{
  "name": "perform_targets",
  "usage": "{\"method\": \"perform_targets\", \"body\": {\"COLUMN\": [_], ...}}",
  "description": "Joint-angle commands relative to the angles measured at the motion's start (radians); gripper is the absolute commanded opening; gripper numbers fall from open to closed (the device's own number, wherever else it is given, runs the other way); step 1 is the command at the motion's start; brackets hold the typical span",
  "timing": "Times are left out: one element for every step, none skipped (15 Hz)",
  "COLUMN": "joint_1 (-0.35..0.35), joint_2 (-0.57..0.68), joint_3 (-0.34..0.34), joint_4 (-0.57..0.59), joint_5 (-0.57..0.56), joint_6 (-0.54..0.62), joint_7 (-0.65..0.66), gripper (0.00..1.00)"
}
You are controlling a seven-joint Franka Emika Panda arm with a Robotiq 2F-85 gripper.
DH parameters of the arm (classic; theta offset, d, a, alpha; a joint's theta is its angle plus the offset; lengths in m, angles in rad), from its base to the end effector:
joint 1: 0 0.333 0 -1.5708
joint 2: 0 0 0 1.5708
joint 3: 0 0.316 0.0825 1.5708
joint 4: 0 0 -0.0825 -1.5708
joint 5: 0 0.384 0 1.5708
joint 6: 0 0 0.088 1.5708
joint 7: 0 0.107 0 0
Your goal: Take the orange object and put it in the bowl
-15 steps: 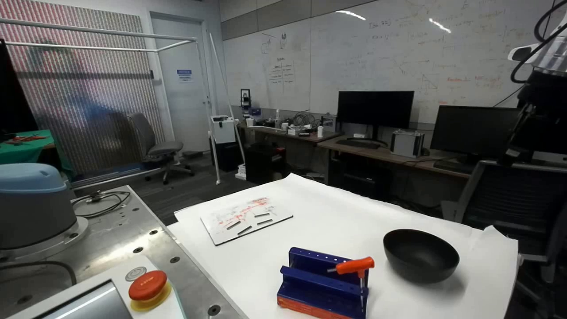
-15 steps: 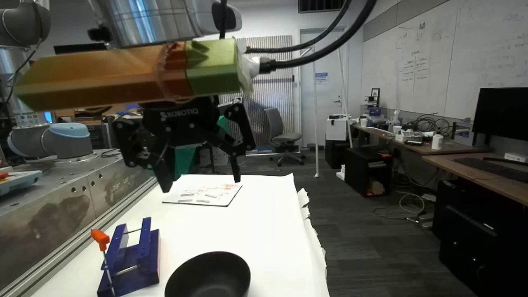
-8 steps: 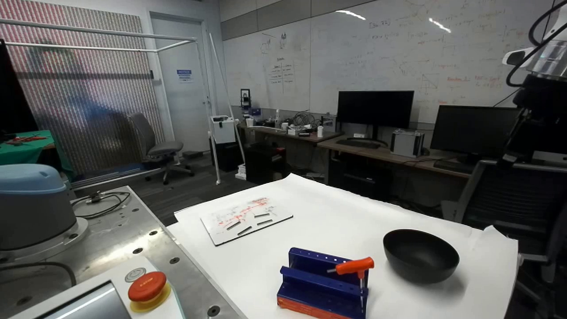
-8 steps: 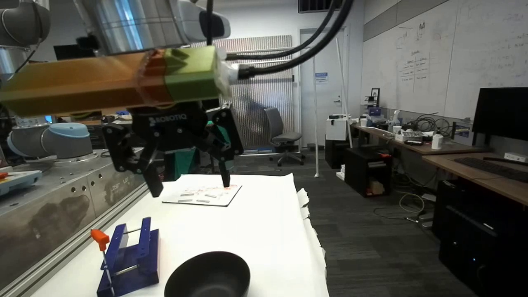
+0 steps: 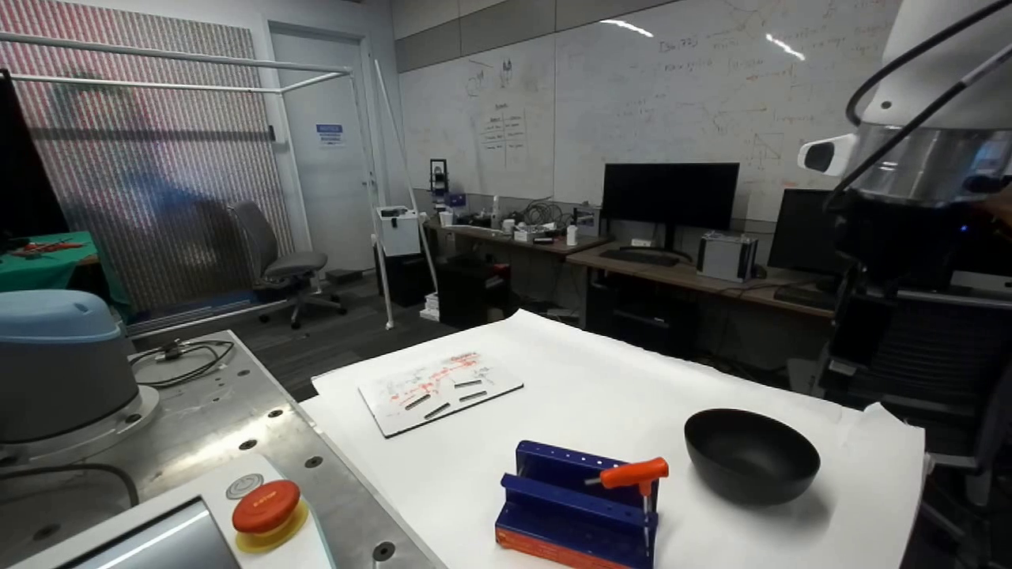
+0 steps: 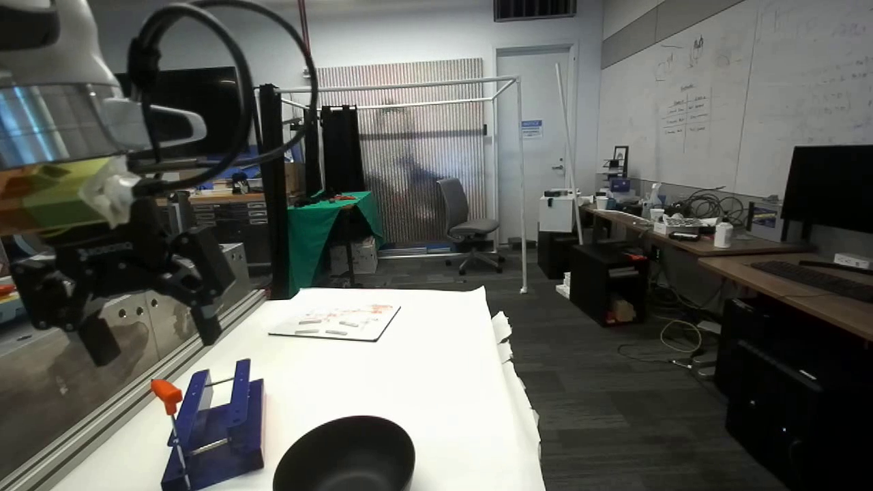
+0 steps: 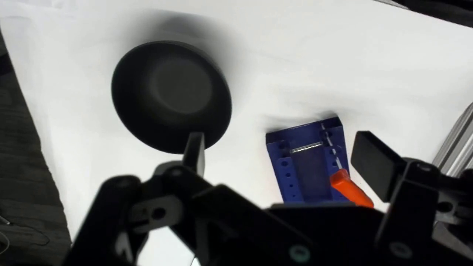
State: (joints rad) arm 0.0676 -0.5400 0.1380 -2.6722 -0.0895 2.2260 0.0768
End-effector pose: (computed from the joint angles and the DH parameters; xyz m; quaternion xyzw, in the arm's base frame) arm 0.3683 0.0722 0.4121 0.9931 0.0816 0.0529 0.0656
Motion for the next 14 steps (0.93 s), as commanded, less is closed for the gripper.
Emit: {"method": "perform_targets", "body": {"joint_1": [0.013, 0.025, 0.030, 0.034, 0.039, 0.044, 0.055, 0.065, 0.075, 0.080, 0.087, 0.093, 0.097, 0.100], "joint_2": [0.194, 0.247, 0.288, 0.341, 0.383, 0.434, 0.477, 0.521, 0.560, 0.605, 0.646, 0.689, 0.721, 0.749], "joint_3": [0.082, 0.099, 0.114, 0.129, 0.136, 0.139, 0.135, 0.128, 0.123, 0.118, 0.113, 0.108, 0.105, 0.105], "joint_4": [0.119, 0.147, 0.172, 0.206, 0.237, 0.273, 0.307, 0.340, 0.370, 0.407, 0.443, 0.480, 0.509, 0.532], "joint_5": [-0.004, -0.032, -0.056, -0.098, -0.134, -0.180, -0.206, -0.229, -0.253, -0.286, -0.308, -0.297, -0.291, -0.270], "joint_6": [0.033, 0.051, 0.061, 0.073, 0.072, 0.072, 0.066, 0.071, 0.077, 0.077, 0.069, 0.060, 0.053, 0.046], "joint_7": [0.147, 0.130, 0.125, 0.108, 0.096, 0.070, 0.045, 0.008, -0.020, -0.047, -0.073, -0.133, -0.178, -0.230], "gripper": [1.00, 1.00, 1.00, 1.00, 1.00, 1.00, 1.00, 1.00, 1.00, 1.00, 1.00, 1.00, 1.00, 1.00]}}
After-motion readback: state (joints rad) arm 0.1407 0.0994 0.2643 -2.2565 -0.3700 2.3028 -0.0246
